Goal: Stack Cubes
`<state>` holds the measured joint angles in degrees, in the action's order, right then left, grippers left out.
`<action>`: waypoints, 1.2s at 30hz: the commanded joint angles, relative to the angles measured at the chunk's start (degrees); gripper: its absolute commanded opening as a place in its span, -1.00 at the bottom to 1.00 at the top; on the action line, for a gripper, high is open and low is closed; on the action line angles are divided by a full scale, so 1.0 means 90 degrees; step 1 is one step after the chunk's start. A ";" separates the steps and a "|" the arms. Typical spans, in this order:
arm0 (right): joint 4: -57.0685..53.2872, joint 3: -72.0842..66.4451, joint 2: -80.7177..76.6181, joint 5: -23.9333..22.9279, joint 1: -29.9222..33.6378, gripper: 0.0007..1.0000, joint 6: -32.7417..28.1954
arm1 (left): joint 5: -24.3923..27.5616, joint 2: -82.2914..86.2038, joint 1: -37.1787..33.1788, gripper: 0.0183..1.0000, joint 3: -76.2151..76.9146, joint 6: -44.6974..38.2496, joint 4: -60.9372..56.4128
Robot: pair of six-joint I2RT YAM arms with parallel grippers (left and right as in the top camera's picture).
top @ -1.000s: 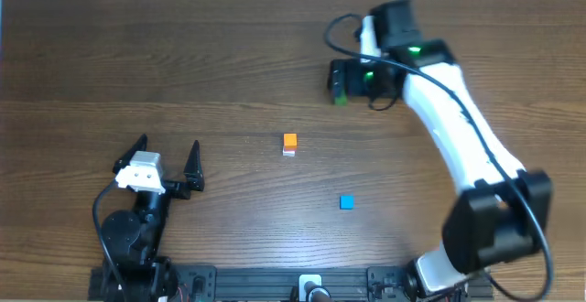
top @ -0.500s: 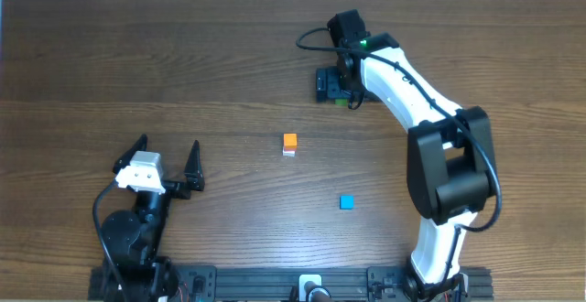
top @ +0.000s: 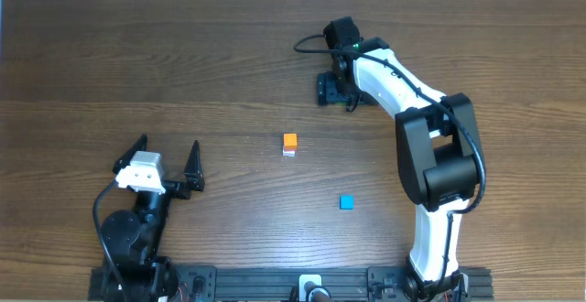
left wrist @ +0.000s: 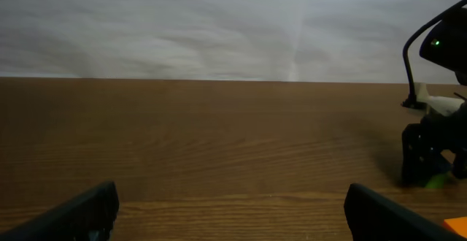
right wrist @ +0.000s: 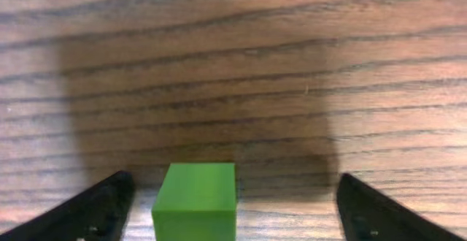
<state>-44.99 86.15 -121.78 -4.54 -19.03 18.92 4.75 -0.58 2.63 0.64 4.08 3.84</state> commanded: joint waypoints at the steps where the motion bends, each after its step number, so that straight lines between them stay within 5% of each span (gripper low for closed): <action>1: 0.0049 0.0131 -0.0085 -0.0148 -0.0134 0.40 -0.0010 | 0.0087 0.0046 -0.0034 1.00 -0.0032 -0.0073 0.0002; 9: 0.0051 0.0131 -0.0085 -0.0151 -0.0287 -0.20 -0.0010 | 0.0087 0.0046 -0.0032 1.00 -0.0032 -0.0073 0.0002; 36: -0.0578 0.0131 0.1061 -0.0194 -0.0542 -0.98 0.0192 | 0.0085 0.0046 -0.0034 1.00 -0.0032 -0.0073 0.0002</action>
<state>-47.79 86.30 -120.22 -5.15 -21.71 19.33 4.75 -0.58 2.63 0.64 4.08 3.84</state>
